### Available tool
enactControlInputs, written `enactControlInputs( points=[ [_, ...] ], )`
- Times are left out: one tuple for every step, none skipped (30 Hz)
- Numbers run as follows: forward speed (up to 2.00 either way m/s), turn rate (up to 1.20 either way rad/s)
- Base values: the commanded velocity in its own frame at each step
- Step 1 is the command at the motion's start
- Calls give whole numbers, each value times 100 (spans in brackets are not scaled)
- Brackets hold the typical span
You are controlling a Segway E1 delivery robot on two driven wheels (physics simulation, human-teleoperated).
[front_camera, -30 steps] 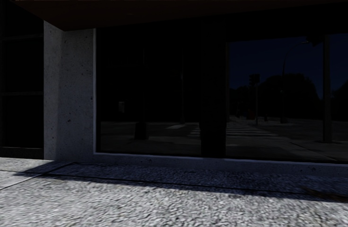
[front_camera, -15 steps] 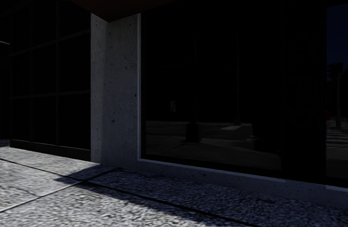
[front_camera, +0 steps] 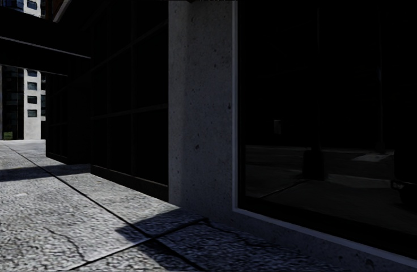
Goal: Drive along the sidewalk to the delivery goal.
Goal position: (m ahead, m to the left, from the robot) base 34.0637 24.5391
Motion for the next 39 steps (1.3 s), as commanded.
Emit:
enactControlInputs(
  points=[
    [134,71],
    [135,71],
    [135,71],
    [135,71],
    [135,71],
    [135,71],
    [135,71],
    [135,71],
    [135,71],
    [135,71],
    [135,71],
    [135,71],
    [135,71],
    [135,71],
    [135,71],
    [135,71],
    [135,71],
    [135,71],
    [135,71],
    [135,71],
    [135,71],
    [135,70],
    [135,69],
    [135,69],
    [135,69],
    [135,69],
    [135,69],
    [135,69],
    [135,69],
    [135,69],
    [135,69],
    [135,69],
    [135,68],
    [135,68],
    [135,59],
    [135,0],
    [135,0],
    [135,0],
    [135,0]
  ],
)
